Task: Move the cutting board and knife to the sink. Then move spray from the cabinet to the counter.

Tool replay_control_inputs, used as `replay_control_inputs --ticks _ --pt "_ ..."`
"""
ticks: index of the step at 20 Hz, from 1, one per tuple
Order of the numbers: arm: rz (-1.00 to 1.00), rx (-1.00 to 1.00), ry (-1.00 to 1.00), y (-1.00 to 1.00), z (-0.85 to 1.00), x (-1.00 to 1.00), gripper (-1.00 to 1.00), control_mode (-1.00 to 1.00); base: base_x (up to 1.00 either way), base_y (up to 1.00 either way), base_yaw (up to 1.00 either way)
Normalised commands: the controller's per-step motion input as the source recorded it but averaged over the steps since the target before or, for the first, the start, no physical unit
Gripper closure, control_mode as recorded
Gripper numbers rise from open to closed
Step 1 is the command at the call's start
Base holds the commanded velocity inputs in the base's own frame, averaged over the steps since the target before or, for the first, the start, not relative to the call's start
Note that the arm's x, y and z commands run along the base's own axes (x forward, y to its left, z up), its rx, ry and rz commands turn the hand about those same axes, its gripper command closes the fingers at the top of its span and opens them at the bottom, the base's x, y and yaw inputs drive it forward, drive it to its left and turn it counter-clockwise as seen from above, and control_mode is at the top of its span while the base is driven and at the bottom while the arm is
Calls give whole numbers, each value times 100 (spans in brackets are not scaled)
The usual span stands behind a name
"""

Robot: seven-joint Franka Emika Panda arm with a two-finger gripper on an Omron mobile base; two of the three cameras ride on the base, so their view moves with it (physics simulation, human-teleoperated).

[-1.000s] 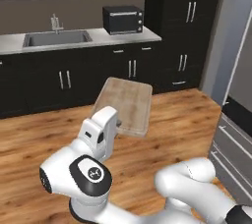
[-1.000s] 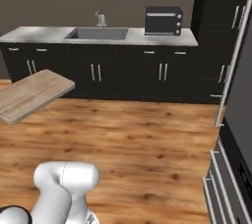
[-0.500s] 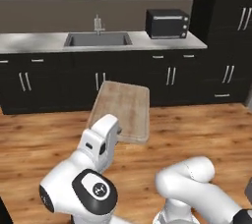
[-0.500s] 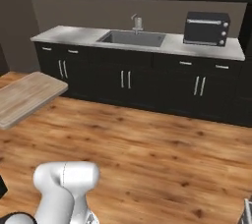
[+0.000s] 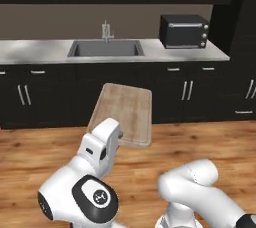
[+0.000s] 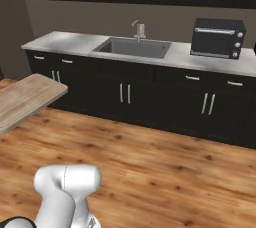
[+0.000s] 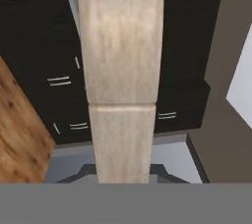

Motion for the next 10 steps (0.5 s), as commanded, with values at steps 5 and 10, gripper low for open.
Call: replay_control_inputs --ticks 5,10 --pt "0 0 0 0 0 0 100 100 94 0 0" --pt "0 0 0 0 0 0 100 100 94 4 0"
